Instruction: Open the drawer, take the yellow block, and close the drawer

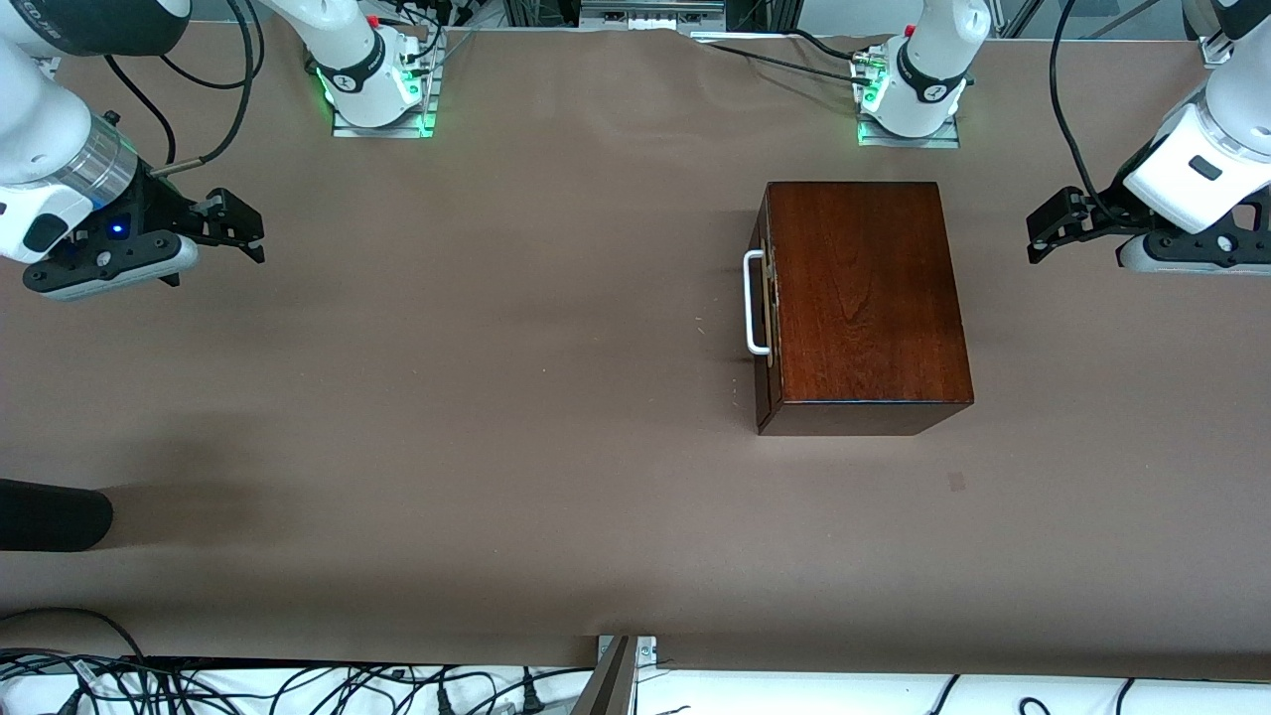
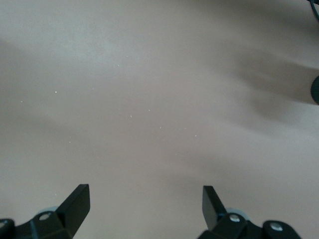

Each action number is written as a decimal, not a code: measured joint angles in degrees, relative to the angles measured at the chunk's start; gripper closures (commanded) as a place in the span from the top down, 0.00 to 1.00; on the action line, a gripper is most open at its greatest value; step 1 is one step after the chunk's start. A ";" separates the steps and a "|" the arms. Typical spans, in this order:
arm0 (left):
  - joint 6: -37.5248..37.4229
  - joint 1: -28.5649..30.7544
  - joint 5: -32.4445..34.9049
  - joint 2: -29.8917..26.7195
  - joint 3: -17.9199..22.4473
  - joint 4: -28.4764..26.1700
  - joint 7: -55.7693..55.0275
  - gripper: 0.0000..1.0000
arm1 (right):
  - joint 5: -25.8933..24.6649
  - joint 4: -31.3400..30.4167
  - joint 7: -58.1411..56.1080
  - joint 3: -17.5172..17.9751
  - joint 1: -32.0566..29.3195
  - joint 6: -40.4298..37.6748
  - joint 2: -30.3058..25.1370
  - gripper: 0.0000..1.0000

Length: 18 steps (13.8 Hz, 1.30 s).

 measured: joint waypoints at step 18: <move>-5.59 -5.80 -0.28 3.32 -2.43 0.17 -0.43 1.00 | 0.00 0.01 0.00 0.00 0.00 0.00 0.00 1.00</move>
